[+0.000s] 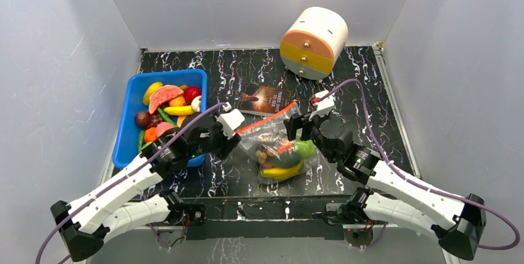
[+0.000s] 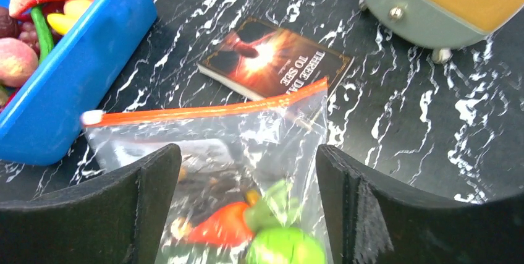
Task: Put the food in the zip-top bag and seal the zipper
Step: Place the zipper food storage bag at the center of the board, then reset both arms
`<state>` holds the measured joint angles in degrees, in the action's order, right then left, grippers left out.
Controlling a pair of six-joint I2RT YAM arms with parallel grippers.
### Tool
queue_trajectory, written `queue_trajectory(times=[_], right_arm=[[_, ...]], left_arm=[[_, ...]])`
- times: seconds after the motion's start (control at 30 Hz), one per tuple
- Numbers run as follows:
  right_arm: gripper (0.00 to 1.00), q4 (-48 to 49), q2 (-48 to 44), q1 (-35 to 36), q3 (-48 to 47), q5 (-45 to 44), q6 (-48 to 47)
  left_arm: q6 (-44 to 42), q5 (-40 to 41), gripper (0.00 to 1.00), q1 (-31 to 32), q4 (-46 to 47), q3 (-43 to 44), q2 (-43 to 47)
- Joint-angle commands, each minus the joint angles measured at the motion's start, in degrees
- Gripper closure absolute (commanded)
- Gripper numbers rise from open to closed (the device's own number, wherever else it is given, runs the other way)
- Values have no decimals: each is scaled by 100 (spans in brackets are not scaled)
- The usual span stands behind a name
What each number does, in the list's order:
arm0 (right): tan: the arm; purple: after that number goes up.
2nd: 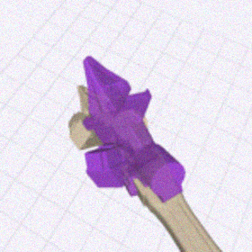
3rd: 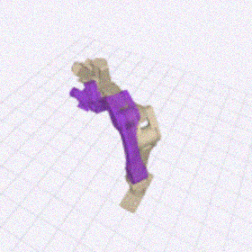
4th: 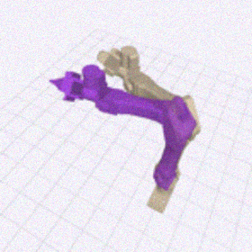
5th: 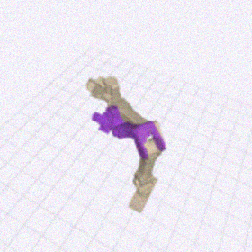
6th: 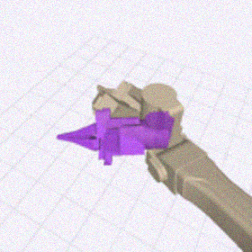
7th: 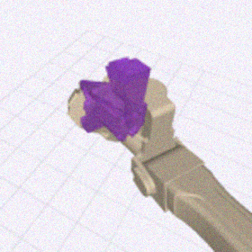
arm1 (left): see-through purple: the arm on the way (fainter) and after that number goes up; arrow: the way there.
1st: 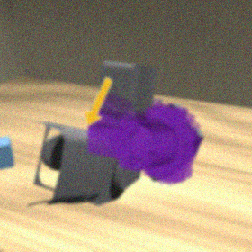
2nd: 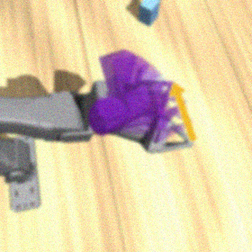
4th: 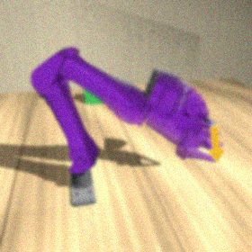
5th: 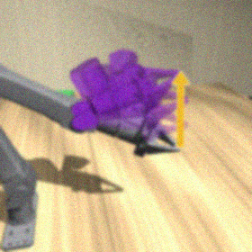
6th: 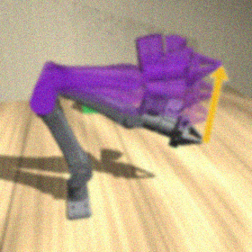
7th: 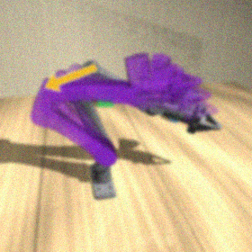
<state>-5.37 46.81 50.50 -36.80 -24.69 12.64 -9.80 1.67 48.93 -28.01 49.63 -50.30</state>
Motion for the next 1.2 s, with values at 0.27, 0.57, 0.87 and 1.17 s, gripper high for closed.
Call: queue_trajectory(times=[0.27, 0.57, 0.87, 1.17], right_arm=[[2, -967, -483, -25, -934, -386, 1003], [2, -2770, -952, -29, -1721, -462, 2243], [2, -3267, -1610, -25, -1905, -352, 2716], [2, -3471, -1753, -23, -1876, -383, 2847]], left_arm=[[758, 455, 2, -13, 789, 191, 523], [3350, 1714, 2, -6, 515, 811, 109], [3364, 1411, 2, -9, 1049, 428, 550], [3417, 1768, 2, -11, 933, 515, 644]])
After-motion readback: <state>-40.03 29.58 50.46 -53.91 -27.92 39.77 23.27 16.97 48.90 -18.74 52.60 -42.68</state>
